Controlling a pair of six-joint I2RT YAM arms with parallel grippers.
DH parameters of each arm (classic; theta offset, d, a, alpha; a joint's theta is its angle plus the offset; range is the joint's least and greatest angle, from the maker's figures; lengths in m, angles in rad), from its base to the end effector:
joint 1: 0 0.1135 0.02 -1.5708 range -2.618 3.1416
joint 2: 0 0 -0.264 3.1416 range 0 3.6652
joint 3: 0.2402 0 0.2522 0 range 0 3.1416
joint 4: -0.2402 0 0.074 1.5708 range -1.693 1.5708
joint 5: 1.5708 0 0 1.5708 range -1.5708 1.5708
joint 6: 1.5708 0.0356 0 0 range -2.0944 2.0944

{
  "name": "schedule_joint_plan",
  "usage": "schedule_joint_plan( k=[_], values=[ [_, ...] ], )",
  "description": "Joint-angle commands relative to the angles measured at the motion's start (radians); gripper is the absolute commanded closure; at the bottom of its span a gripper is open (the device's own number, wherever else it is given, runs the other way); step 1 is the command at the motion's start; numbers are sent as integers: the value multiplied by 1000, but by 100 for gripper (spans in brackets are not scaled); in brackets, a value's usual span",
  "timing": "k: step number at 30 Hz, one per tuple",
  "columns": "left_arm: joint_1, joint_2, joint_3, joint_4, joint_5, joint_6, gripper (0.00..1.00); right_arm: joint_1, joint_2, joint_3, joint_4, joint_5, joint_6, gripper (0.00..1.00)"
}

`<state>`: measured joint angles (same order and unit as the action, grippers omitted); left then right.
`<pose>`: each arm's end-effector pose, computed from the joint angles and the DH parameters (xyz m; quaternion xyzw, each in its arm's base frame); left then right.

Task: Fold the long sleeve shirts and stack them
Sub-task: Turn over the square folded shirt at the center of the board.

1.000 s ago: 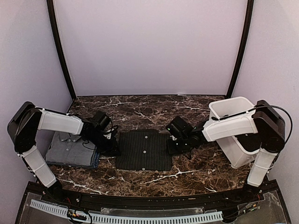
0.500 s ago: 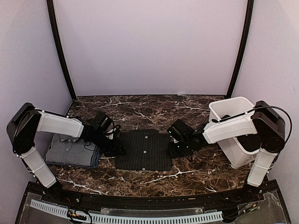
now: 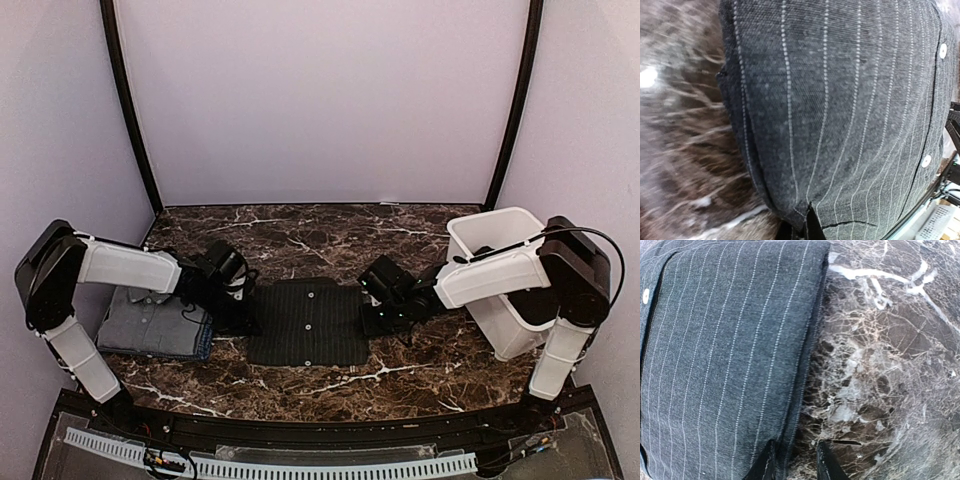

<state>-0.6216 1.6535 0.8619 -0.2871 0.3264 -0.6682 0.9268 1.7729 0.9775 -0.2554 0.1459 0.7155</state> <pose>0.2434 -0.1884 0.1495 0.0173 0.9577 -0.2704 0.0973 0.2092 0.2701 0.1444 -0.0830 0.9604 0.1397 0.2263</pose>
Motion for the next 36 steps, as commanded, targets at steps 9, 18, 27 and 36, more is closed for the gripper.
schedule_joint_plan(
  k=[9,18,27,36],
  values=[
    [43,-145,253,-401,-78,206,100,18,142,109,86,-93,5,76],
    [120,-188,373,-528,-89,327,100,43,281,273,81,-137,10,79],
    [174,-200,478,-593,-30,451,100,41,185,320,31,-67,-19,81],
    [181,-200,528,-616,11,483,100,43,355,580,53,-97,-36,89]
  ],
)
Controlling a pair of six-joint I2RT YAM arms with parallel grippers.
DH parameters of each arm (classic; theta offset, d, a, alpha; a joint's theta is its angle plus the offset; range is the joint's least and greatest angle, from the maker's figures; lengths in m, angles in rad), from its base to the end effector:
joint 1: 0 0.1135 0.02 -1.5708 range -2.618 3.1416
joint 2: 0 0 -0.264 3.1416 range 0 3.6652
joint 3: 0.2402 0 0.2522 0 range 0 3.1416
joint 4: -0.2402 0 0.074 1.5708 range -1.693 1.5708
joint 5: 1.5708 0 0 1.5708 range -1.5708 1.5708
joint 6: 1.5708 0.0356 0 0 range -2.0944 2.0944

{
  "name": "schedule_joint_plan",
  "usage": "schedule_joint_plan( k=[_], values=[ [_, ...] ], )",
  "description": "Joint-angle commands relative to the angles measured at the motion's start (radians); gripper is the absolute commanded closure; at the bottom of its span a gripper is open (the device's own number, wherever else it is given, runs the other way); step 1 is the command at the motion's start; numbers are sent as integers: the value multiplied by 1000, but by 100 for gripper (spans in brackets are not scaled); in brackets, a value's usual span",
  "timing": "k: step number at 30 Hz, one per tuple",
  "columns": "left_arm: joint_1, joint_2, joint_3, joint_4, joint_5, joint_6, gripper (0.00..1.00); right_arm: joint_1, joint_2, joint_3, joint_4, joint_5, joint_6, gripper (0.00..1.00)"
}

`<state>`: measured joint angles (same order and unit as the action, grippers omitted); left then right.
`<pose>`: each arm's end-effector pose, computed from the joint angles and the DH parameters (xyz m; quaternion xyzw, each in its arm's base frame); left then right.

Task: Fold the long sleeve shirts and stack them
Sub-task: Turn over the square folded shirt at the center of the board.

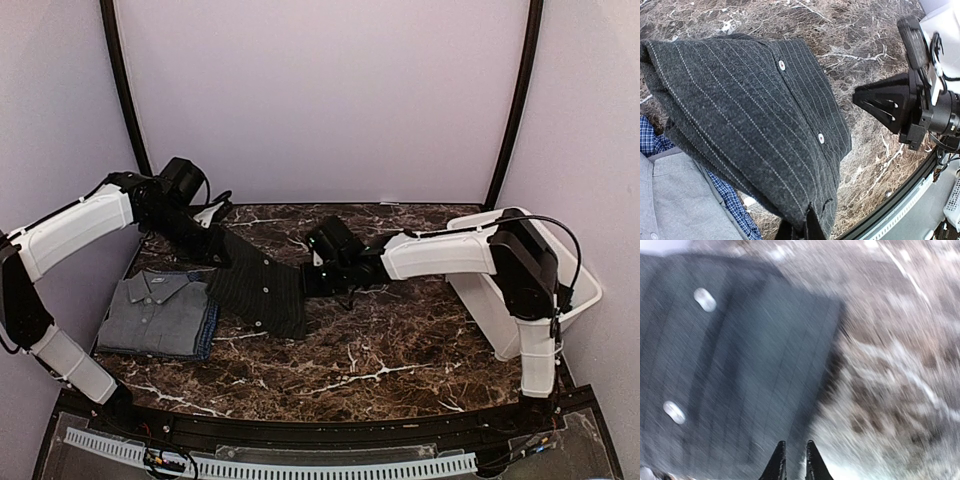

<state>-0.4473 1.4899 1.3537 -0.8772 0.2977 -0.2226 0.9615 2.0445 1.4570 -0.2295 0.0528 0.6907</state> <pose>0.2720 -0.1421 0.3111 0.1471 0.9402 -0.2241 0.2101 0.2605 0.3700 0.1827 -0.1158 0.9223 0.2539 0.2674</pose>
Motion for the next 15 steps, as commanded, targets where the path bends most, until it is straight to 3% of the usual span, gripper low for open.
schedule_joint_plan(
  k=[1,4,8,15],
  values=[
    [9,-38,39,-27,40,38,100,7,122,138,20,-8,-14,89],
    [15,-45,46,-32,42,39,100,8,194,219,-19,-15,-13,95],
    [23,-55,54,-37,49,39,100,15,222,210,0,-13,10,99],
    [30,-62,76,-41,66,42,100,50,242,184,26,-20,52,100]
  ],
)
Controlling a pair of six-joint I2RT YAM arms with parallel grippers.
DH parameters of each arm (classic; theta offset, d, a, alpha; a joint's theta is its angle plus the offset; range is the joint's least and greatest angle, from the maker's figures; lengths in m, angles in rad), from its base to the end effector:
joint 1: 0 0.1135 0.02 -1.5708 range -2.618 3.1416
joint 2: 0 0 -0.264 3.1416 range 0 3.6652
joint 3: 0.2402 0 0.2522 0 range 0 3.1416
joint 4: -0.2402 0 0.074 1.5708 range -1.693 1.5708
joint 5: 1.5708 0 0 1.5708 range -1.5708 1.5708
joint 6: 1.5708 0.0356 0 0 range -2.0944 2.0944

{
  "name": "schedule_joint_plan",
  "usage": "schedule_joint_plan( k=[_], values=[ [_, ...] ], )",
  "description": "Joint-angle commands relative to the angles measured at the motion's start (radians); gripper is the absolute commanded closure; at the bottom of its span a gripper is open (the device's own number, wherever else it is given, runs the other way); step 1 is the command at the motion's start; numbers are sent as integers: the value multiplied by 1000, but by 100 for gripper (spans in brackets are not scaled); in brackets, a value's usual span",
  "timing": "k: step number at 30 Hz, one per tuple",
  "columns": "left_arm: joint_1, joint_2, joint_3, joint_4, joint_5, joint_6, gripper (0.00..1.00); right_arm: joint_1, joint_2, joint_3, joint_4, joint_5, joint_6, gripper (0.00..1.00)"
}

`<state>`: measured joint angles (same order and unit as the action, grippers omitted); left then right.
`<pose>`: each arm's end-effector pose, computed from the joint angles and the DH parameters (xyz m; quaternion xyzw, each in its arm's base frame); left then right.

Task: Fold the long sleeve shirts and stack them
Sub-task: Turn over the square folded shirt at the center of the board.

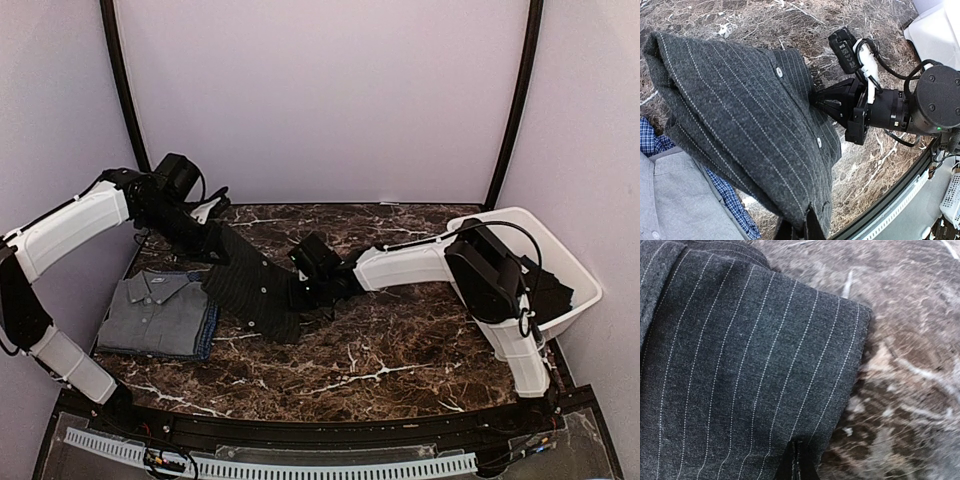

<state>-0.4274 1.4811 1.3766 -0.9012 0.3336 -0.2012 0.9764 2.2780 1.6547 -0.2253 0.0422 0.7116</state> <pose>0.2717 -0.1366 0.3197 0.1529 0.9357 -0.2366 0.2122 0.2801 0.4116 0.1377 -0.1161 0.9281 0.2508 0.2495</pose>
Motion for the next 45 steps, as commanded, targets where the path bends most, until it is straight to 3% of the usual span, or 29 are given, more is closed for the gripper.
schedule_joint_plan(
  k=[1,11,15,21,26,37,45],
  values=[
    [11,-53,62,-19,32,21,100,41,11,-19,35,-19,40,100],
    [13,-35,130,-17,97,28,100,90,61,-76,281,-142,204,100],
    [13,-30,132,5,165,24,100,106,128,-4,364,-189,243,100],
    [12,-27,87,75,282,5,100,106,224,95,487,-257,307,100],
    [10,-26,13,160,344,-35,100,97,221,74,558,-276,292,100],
    [9,-47,-106,227,361,-65,100,58,96,-67,526,-203,181,100],
    [0,-40,-123,259,370,-82,100,13,-30,-96,373,-151,98,96]
  ],
)
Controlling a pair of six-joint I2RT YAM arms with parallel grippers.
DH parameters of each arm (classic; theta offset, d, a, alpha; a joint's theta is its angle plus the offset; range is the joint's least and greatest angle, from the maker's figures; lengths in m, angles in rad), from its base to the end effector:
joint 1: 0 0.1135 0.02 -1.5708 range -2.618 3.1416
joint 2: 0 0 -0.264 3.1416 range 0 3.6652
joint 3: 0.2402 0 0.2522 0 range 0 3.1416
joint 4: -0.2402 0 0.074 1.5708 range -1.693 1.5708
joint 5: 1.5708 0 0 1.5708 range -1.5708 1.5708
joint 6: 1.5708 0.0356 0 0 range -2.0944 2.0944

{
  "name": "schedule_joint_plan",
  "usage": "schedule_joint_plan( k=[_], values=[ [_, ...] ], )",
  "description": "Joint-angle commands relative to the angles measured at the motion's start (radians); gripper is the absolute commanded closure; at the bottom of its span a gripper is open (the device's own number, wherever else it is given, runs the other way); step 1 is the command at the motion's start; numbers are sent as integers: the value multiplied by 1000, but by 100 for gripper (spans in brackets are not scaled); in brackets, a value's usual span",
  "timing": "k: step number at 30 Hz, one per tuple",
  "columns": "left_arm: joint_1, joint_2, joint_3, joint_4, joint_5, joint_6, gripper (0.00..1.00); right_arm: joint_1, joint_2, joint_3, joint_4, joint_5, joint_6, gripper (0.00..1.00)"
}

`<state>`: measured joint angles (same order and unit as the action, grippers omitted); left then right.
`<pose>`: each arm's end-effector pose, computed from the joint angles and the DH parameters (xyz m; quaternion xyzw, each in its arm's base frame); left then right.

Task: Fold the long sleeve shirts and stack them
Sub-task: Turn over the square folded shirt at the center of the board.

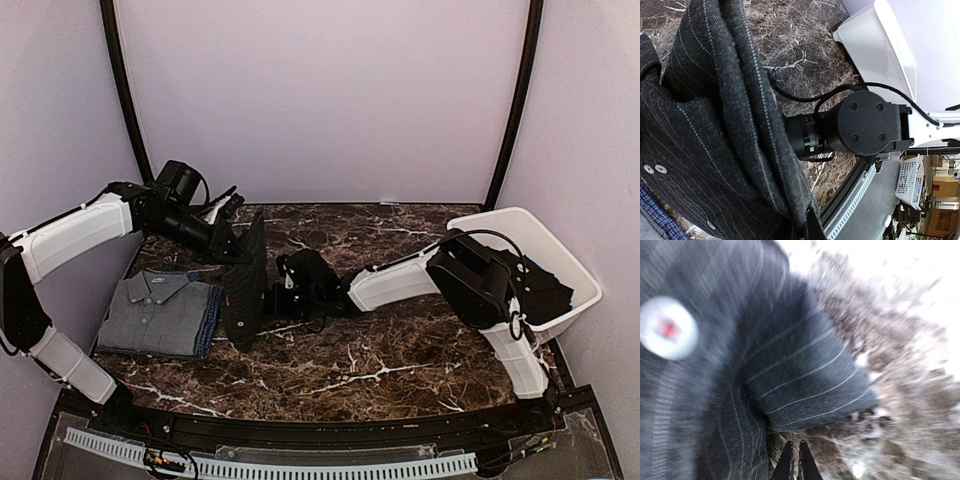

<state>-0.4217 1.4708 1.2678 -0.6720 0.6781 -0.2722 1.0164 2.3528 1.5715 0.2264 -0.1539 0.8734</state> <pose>0.2745 -0.1476 0.3075 0.1793 0.8756 -0.4034 0.1960 0.2665 0.4407 0.1134 -0.0995 0.8663 0.4324 0.2297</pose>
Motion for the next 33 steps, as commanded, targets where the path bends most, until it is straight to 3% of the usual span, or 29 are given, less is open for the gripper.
schedule_joint_plan(
  k=[1,7,14,17,19,20,25,33],
  values=[
    [-10,-22,-14,33,26,-15,100,-34,-127,-21,-99,51,-74,96],
    [-96,65,32,88,-31,-69,100,-85,-343,-110,-233,121,-145,89],
    [-356,371,241,256,-222,-287,96,-209,-704,-378,-375,213,-163,78],
    [-454,583,503,214,-266,-341,75,-249,-842,-479,-420,239,-178,71],
    [-477,622,579,220,-317,-361,49,-253,-890,-506,-472,239,-193,65],
    [-478,621,592,225,-324,-368,46,-253,-907,-519,-484,227,-196,62],
    [-465,557,561,177,-446,-353,33,-242,-929,-576,-507,208,-201,49],
    [-320,255,142,281,-472,-384,33,-193,-809,-581,-510,238,-214,33]
  ],
)
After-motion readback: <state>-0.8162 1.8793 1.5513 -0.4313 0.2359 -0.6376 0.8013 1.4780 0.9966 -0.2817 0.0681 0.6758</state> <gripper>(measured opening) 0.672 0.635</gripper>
